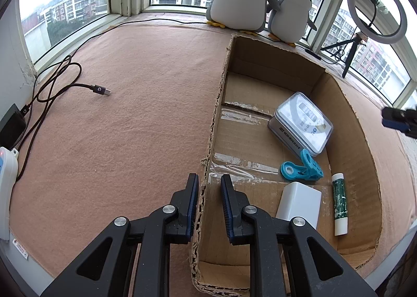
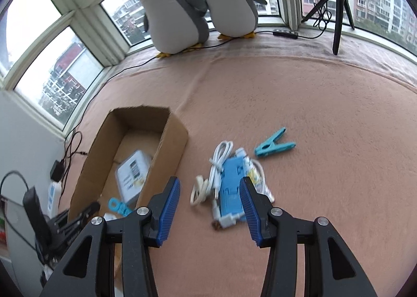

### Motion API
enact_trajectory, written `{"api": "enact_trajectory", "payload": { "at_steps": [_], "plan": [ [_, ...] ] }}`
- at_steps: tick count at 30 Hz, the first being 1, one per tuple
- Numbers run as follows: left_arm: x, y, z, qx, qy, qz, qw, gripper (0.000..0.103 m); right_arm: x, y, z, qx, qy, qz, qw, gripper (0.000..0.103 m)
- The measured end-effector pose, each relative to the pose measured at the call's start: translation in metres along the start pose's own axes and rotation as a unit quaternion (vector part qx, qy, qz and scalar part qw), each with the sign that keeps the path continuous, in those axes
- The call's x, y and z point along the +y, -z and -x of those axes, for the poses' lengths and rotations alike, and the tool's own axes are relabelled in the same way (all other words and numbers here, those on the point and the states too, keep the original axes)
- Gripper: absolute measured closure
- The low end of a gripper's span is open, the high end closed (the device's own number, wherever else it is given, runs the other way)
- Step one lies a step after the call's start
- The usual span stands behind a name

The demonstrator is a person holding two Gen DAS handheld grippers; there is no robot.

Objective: Organize rigid objects
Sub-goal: 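Move the right tool to the white cable and close on it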

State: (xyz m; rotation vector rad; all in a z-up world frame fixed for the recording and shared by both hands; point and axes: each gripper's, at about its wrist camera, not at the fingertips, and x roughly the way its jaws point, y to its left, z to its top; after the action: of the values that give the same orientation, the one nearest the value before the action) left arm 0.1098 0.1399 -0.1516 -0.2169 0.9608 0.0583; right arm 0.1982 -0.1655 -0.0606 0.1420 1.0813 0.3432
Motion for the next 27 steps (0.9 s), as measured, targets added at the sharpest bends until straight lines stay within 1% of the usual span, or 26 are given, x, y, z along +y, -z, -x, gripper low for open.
{"api": "enact_trajectory", "payload": {
  "at_steps": [5,9,10,13,15,17,23,27],
  "plan": [
    [0.002,0.0,0.0,0.0,0.004,0.0,1.0,0.084,0.009,-0.015,-0.021,0.026,0.018,0.018,0.999,0.06],
    [0.004,0.0,0.0,0.0,0.007,0.0,1.0,0.084,0.018,-0.02,-0.042,0.048,0.054,0.038,0.997,0.06],
    [0.004,0.0,0.0,0.0,0.009,0.001,1.0,0.084,0.02,-0.021,-0.048,0.052,0.063,0.042,0.996,0.061],
    [0.005,0.0,0.001,-0.001,0.012,0.001,0.9999,0.084,0.024,-0.024,-0.058,0.056,0.088,0.048,0.993,0.067],
    [0.007,0.001,0.001,-0.002,0.014,0.002,0.9999,0.084,0.027,-0.025,-0.066,0.058,0.107,0.054,0.991,0.068],
    [0.008,0.001,0.001,-0.002,0.016,0.003,0.9999,0.084,0.029,-0.026,-0.071,0.057,0.127,0.062,0.988,0.07],
    [0.009,0.001,0.001,-0.002,0.02,0.005,0.9998,0.084,0.03,-0.028,-0.084,0.063,0.149,0.074,0.984,0.071],
    [0.009,0.001,0.001,-0.002,0.02,0.005,0.9998,0.084,0.036,-0.027,-0.089,0.067,0.161,0.092,0.98,0.071]
  ]
}}
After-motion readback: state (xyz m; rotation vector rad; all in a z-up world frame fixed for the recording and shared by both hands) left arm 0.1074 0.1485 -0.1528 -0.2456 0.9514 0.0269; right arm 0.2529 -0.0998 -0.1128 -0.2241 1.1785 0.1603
